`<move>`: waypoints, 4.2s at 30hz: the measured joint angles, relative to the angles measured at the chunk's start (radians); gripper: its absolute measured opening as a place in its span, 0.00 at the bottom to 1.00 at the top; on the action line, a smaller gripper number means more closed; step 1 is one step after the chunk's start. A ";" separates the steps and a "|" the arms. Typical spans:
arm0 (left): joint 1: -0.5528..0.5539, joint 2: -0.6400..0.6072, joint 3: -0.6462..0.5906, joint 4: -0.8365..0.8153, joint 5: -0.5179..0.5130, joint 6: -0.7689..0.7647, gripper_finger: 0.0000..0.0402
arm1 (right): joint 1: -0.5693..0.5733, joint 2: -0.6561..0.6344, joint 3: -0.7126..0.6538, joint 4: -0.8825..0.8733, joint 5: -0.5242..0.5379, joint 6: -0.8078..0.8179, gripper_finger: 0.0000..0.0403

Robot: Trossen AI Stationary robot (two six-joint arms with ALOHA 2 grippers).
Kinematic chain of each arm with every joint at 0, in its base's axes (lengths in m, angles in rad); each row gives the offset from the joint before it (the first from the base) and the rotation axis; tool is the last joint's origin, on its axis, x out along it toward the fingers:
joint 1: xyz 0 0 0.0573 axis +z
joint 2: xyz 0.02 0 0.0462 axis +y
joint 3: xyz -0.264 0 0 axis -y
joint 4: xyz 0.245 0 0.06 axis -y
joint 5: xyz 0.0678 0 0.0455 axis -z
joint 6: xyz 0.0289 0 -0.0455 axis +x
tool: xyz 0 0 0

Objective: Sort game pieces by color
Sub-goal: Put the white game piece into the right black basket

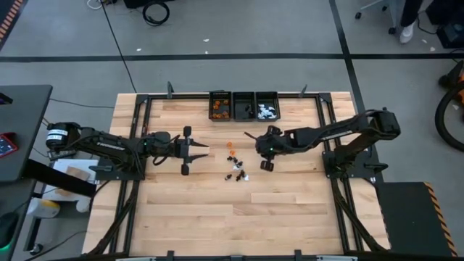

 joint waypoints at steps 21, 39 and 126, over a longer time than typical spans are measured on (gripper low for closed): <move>0.001 0.000 0.000 0.003 0.000 0.027 0.32 | -0.415 -0.002 0.002 0.015 0.064 -0.015 0.19; 0.001 0.000 0.000 0.000 0.000 0.028 0.32 | -0.638 -0.002 0.002 0.107 -0.127 -0.058 0.29; -0.307 0.381 0.200 -0.110 -0.007 -0.286 0.32 | 0.393 0.345 -0.087 0.548 0.278 0.297 0.58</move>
